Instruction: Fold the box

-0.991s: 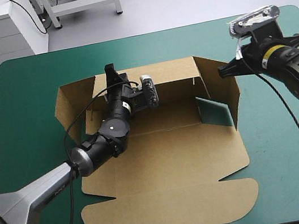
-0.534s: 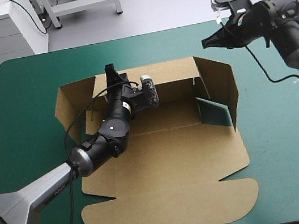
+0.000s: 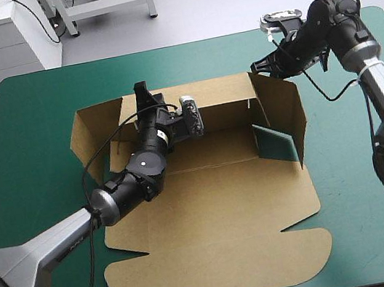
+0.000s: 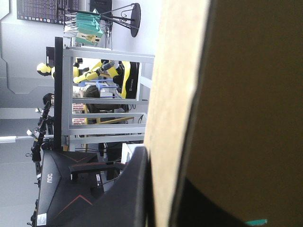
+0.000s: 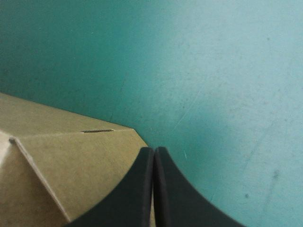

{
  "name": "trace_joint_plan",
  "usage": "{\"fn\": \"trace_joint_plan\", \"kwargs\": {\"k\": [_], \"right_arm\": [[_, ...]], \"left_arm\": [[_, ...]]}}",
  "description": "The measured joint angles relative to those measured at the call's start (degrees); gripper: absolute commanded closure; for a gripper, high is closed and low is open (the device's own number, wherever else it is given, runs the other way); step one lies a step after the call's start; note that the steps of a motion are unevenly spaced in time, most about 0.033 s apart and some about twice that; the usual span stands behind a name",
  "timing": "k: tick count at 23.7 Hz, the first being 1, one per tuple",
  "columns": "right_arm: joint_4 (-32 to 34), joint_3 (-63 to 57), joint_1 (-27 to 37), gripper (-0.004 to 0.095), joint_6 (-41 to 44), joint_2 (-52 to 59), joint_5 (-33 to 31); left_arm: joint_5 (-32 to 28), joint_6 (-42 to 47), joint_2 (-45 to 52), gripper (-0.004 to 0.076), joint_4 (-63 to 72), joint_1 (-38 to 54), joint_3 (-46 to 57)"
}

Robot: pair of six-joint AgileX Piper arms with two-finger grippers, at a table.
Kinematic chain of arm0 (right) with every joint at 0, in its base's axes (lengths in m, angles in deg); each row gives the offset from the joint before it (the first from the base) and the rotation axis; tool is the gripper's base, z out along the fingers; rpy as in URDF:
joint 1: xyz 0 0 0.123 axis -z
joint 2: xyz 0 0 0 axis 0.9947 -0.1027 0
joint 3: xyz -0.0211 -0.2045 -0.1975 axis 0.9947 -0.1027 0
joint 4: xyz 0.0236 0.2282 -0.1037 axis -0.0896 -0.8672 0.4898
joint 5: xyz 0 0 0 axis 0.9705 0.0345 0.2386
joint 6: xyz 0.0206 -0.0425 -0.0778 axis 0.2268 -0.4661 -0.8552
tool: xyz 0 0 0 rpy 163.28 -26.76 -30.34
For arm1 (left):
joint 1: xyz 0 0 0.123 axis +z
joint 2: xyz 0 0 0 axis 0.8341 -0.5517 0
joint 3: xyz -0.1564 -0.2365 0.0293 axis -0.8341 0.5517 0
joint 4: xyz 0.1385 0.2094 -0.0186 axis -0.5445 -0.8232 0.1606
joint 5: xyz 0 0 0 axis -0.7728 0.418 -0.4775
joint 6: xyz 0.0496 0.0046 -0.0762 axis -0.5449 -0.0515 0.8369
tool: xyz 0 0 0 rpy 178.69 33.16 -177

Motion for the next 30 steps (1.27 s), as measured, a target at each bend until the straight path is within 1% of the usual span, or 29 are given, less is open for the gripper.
{"fn": "trace_joint_plan", "kwargs": {"k": [2, 4, 7, 9, 10, 11, 13, 14, 15, 19, 22, 23, 25, 29, 30], "right_arm": [[-0.81, -0.54, 0.00, 0.0928, -0.93, 0.26, -0.40], [-3.56, -2.94, 0.00, 0.0928, -2.91, 1.27, -0.38], [-5.26, -10.41, 0.00, 0.0928, -5.64, 5.01, 0.35], [-6.58, -17.01, 0.00, 0.0928, -8.00, 8.58, 4.46], [-9.07, -22.76, 0.00, 0.0928, -10.79, 11.46, 8.74], [-10.63, -25.89, 0.00, 0.0928, -12.65, 13.14, 11.20], [-15.97, -35.75, 0.00, 0.0928, -20.32, 18.26, 18.97], [-19.43, -40.94, 0.00, 0.0928, -25.99, 21.17, 23.20], [-21.80, -43.41, 0.00, 0.0928, -28.74, 22.36, 25.74], [-32.42, -53.60, 0.00, 0.0926, -43.76, 27.03, 33.89], [-38.77, -57.91, 0.00, 0.0904, -52.90, 28.54, 36.77], [-39.97, -58.64, 0.00, 0.0880, -55.53, 28.59, 37.06], [-41.34, -59.83, 0.00, 0.0769, -59.03, 28.63, 37.01], [-41.47, -60.03, 0.00, 0.0427, -62.94, 28.63, 34.61], [-41.56, -60.03, 0.00, 0.0357, -63.68, 28.63, 34.15]], "left_arm": [[0.00, 0.05, 0.00, 0.0731, -0.12, 0.00, 0.00], [0.00, 0.05, 0.00, 0.0731, -0.12, 0.00, 0.00], [0.00, 0.05, 0.00, 0.0731, -0.12, 0.00, 0.00], [0.05, 0.05, 0.00, 0.0731, -0.12, 0.00, 0.00], [0.05, 0.05, 0.00, 0.0731, -0.21, 0.00, 0.19], [0.05, 0.05, 0.00, 0.0731, -0.34, 0.00, 0.37], [0.00, 0.05, 0.00, 0.0731, -0.63, 0.00, 0.73], [0.00, 0.00, 0.00, 0.0731, -0.77, 0.00, 0.86], [0.00, 0.00, 0.00, 0.0731, -0.77, 0.00, 0.86], [-0.40, 0.00, 0.00, 0.0731, -0.82, 0.00, 0.86], [-0.62, 0.00, 0.00, 0.0731, -0.82, 0.00, 0.86], [-0.62, 0.00, 0.00, 0.0731, -0.82, 0.00, 0.86], [-0.62, 0.00, 0.00, 0.0731, -0.82, 0.00, 0.86], [-0.66, -0.38, 0.00, 0.0731, -0.82, 0.00, 0.86], [-0.66, -0.38, 0.00, 0.0731, -0.82, 0.00, 0.86]]}}
